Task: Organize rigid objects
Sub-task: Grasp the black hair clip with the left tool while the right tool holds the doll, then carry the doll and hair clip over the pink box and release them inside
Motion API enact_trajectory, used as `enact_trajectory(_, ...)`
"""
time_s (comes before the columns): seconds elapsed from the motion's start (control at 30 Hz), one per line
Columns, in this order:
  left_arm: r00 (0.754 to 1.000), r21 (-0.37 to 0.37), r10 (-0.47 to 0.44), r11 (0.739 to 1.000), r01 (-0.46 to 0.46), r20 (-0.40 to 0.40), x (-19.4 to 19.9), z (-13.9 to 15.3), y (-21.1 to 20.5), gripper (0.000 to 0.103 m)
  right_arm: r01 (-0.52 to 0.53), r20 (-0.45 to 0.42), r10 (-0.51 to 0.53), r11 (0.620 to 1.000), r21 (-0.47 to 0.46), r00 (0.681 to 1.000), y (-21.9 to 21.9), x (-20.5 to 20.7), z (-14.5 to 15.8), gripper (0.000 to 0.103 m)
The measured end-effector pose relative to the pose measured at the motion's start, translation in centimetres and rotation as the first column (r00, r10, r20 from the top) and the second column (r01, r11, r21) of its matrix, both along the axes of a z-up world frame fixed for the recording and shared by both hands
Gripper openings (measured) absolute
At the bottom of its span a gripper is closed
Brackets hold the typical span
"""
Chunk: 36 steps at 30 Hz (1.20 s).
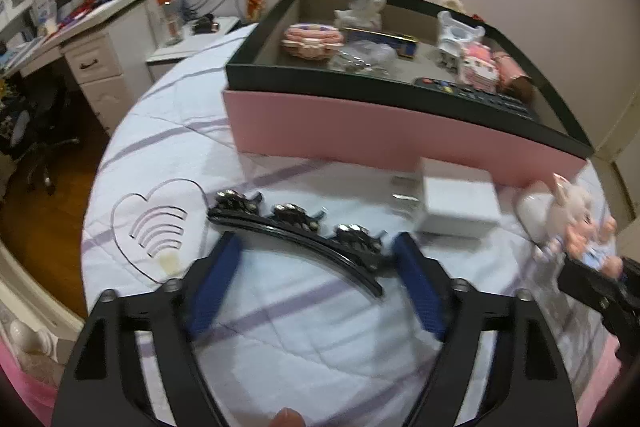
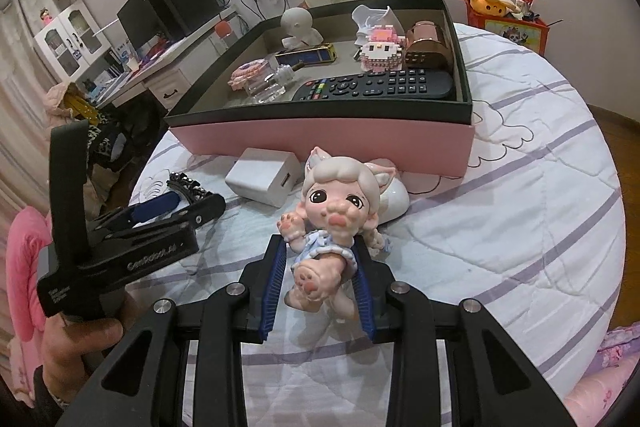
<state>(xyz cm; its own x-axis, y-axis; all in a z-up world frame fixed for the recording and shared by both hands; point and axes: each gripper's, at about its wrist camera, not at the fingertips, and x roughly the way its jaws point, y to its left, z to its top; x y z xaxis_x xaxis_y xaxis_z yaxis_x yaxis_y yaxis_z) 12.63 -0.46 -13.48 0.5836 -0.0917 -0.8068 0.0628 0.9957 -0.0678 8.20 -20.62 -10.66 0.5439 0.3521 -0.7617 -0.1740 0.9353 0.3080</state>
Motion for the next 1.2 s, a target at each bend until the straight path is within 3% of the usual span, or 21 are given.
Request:
enact_trajectory(0.1,1.0,0.02,0.021,1.0,-0.021,0.017,0.6,-0.6,-0.1,0.094,-0.009,0.003,0.009,1.0,-0.004,1.0,0.3,-0.1,0.1,0.033)
enact_trajectory(0.17,1.0,0.02,0.02,1.0,-0.021,0.024,0.7,-0.4,-0.3,0.08,-0.009,0.005,0.009,1.0,-0.007,1.0,0.4,-0.2,0.2,0.033)
enact_trajectory(0.23,0.999,0.017,0.039,0.999,-0.04,0.035,0.5,-0.1,0.3,0.053,-0.008,0.007,0.008,1.0,-0.008,1.0,0.3,-0.3,0.4,0.033)
enact_trajectory(0.33,0.999,-0.012,0.044,0.999,-0.044,0.029,0.1,0.1,1.9,0.031,-0.007,0.013,0.007,1.0,-0.009,1.0,0.3,-0.4,0.6,0.033)
enact_trajectory(0.37,0.999,-0.029,0.043,0.999,-0.042,0.024,0.0,0.2,2.5,0.028,-0.007,0.014,0.007,1.0,-0.009,1.0,0.3,-0.4,0.7,0.033)
enact_trajectory(0.43,0.999,-0.059,0.043,0.997,-0.042,0.016,-0.2,0.3,3.3,0.026,-0.009,0.016,0.009,1.0,-0.01,1.0,0.5,-0.3,0.8,0.033)
enact_trajectory(0.8,0.999,-0.06,0.02,0.998,-0.017,0.04,-2.8,1.6,4.6,0.026,-0.032,0.029,0.032,0.999,-0.018,0.999,1.4,-0.6,1.4,0.033)
enact_trajectory(1.2,0.991,-0.055,-0.022,0.998,0.03,0.135,-3.1,7.3,3.9,0.026,-0.034,0.09,0.035,0.999,-0.017,0.995,1.2,-0.4,4.5,0.033)
